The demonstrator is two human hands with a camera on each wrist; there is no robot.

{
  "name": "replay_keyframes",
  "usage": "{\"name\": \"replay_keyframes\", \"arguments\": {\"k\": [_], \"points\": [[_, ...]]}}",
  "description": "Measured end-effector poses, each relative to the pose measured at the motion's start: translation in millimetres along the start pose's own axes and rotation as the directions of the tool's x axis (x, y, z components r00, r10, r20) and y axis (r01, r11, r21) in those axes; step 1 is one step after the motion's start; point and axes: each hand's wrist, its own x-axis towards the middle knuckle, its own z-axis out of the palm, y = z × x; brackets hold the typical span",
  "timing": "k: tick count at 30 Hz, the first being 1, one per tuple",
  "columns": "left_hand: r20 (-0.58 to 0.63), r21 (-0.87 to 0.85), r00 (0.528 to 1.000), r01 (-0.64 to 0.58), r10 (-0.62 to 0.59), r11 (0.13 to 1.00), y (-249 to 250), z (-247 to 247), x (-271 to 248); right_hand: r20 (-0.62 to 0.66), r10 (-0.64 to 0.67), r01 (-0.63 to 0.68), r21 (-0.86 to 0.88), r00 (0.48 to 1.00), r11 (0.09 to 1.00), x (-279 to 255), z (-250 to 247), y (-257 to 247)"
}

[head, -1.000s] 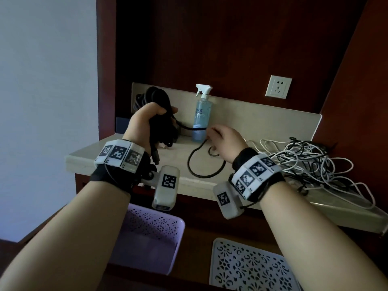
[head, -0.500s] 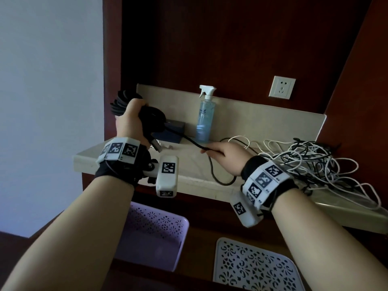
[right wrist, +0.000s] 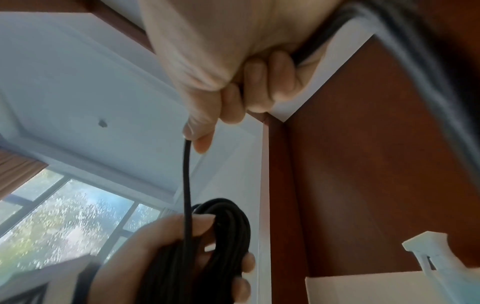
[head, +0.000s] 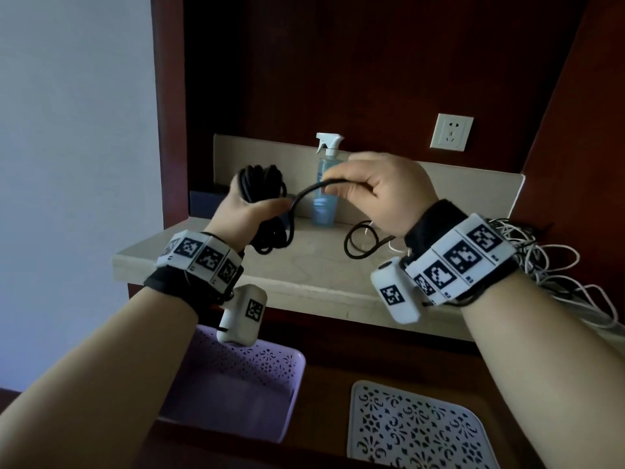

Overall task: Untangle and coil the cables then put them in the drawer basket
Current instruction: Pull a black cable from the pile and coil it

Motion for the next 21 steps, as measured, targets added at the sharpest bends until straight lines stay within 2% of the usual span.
{"name": "replay_keyframes", "arguments": {"k": [3, 7, 12, 16, 19, 21], "points": [[0.149, -0.059, 0.988, 0.045, -0.036, 0.997, 2, 6, -15, -0.045, 0.019, -0.017, 0.045, 0.999, 0.999, 11, -5, 3], [0.341, -0.135, 0.937, 0.133, -0.08, 0.982, 7, 7, -29, -0.062, 0.047, -0.044, 0.052, 0.997, 0.998, 17, -7, 8], [0.454, -0.095, 0.889, 0.121, -0.065, 0.988, 9, 14, -35, -0.044, 0.069, -0.065, 0.075, 0.997, 0.995, 18, 6, 6], [0.499, -0.062, 0.865, 0.098, -0.054, 0.993, 9, 17, -34, -0.018, 0.072, -0.071, 0.065, 0.997, 0.995, 21, 9, 6], [0.532, -0.228, 0.847, 0.148, -0.004, 0.962, 7, 14, -33, 0.049, 0.156, -0.158, 0.036, 0.987, 0.987, 22, 9, 13], [0.541, -0.343, 0.84, 0.183, 0.034, 0.921, 6, 12, -33, 0.107, 0.262, -0.271, 0.075, 0.959, 0.96, 18, 11, 22]]}}
